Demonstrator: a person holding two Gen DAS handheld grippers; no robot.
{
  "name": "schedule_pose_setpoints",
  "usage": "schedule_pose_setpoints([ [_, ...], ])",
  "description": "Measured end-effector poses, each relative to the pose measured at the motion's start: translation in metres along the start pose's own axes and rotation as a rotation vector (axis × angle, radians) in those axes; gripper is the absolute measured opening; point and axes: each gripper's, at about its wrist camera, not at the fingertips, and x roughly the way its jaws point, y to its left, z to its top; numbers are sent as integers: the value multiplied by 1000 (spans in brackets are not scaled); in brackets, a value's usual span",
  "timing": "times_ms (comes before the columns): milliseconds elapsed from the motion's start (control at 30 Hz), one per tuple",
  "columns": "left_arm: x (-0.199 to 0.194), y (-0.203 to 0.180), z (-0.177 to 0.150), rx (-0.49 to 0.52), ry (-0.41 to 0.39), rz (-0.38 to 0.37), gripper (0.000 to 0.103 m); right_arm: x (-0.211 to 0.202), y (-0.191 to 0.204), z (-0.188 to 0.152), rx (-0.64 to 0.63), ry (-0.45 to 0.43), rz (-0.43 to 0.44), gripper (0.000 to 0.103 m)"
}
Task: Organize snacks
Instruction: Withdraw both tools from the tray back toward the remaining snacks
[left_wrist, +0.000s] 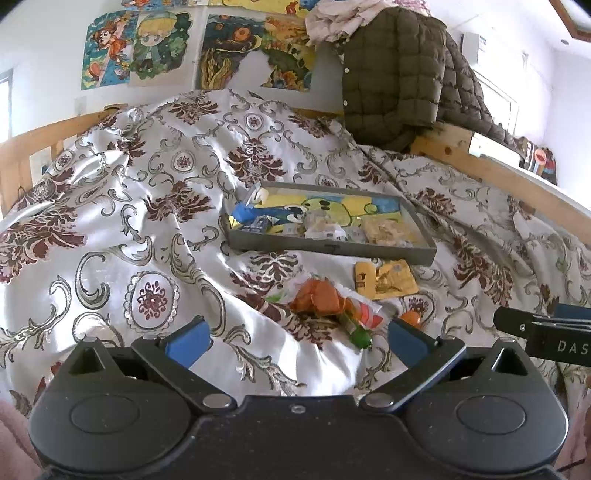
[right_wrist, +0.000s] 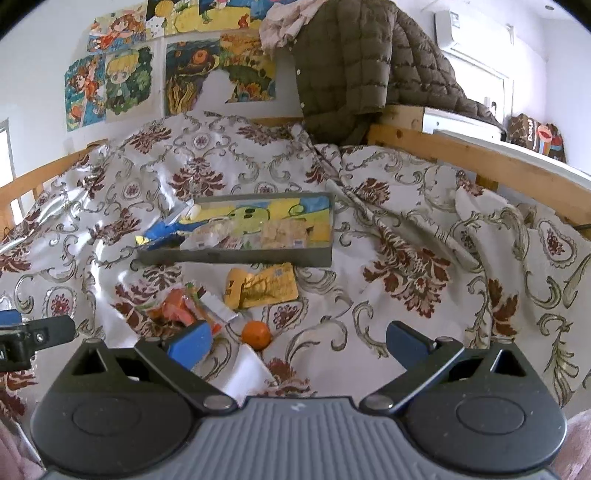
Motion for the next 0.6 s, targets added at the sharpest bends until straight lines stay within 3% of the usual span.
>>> schedule_pose_setpoints([
  [333,3,11,0,-71,26,36,102,3,5,-3,-18,53,23,103],
  [600,2,10,0,-71,27,39,102,4,8,-4,-38,68,39,103],
])
